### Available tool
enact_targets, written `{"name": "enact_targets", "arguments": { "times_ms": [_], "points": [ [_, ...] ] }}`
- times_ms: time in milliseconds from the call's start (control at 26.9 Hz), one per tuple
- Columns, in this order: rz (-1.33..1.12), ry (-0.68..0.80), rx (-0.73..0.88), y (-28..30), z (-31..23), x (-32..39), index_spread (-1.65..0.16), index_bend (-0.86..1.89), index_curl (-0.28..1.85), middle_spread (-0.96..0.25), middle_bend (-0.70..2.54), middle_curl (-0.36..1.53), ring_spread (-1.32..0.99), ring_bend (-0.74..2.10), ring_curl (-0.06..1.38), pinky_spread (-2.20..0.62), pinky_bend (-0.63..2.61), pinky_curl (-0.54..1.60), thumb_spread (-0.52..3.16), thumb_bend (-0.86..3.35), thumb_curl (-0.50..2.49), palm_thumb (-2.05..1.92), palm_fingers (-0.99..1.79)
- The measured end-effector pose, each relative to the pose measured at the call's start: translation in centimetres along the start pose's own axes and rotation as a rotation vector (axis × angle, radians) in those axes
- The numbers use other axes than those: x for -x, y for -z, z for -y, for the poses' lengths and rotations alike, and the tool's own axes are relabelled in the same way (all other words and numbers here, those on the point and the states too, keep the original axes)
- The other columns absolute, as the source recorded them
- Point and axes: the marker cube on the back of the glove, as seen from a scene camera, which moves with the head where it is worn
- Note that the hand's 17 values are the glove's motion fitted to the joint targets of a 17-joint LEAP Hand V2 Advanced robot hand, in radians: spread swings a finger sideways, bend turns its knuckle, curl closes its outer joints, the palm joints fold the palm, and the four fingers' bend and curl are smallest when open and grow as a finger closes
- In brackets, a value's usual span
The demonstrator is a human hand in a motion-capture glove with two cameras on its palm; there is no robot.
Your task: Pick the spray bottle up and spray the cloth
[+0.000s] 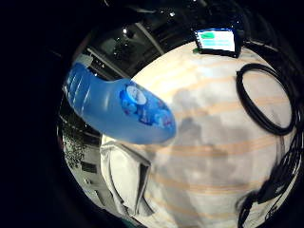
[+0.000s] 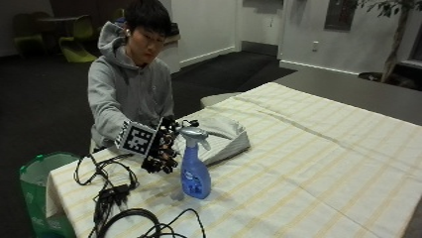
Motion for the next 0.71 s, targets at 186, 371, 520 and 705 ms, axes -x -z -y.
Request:
{"name": "enact_targets", "arguments": {
  "times_ms": [186, 371, 520, 705],
  "points": [
    [0.048, -0.02, -0.016, -1.0, 1.2, -0.4, -0.33, 0.07, 0.07, -0.02, 0.21, 0.33, 0.08, 0.41, 0.28, 0.27, 0.66, 0.36, 0.95, -0.03, 0.32, 0.46, -0.07],
    [0.173, -0.026, -0.045, -2.3, 2.1, -0.2, -0.32, 0.09, 0.08, -0.02, 0.25, 0.34, 0.07, 0.45, 0.29, 0.26, 0.63, 0.35, 0.94, -0.02, 0.32, 0.48, 0.0],
    [0.277, -0.054, -0.086, -3.1, 2.9, 0.2, -0.3, 0.11, 0.09, -0.03, 0.29, 0.35, 0.06, 0.53, 0.3, 0.24, 0.6, 0.33, 0.94, 0.0, 0.34, 0.55, 0.22],
    [0.306, -0.061, -0.141, -3.2, 4.0, 0.3, -0.27, 0.17, 0.15, -0.06, 0.35, 0.37, 0.01, 0.63, 0.31, 0.18, 0.52, 0.3, 0.94, 0.01, 0.36, 0.64, 0.68]
  ]
}}
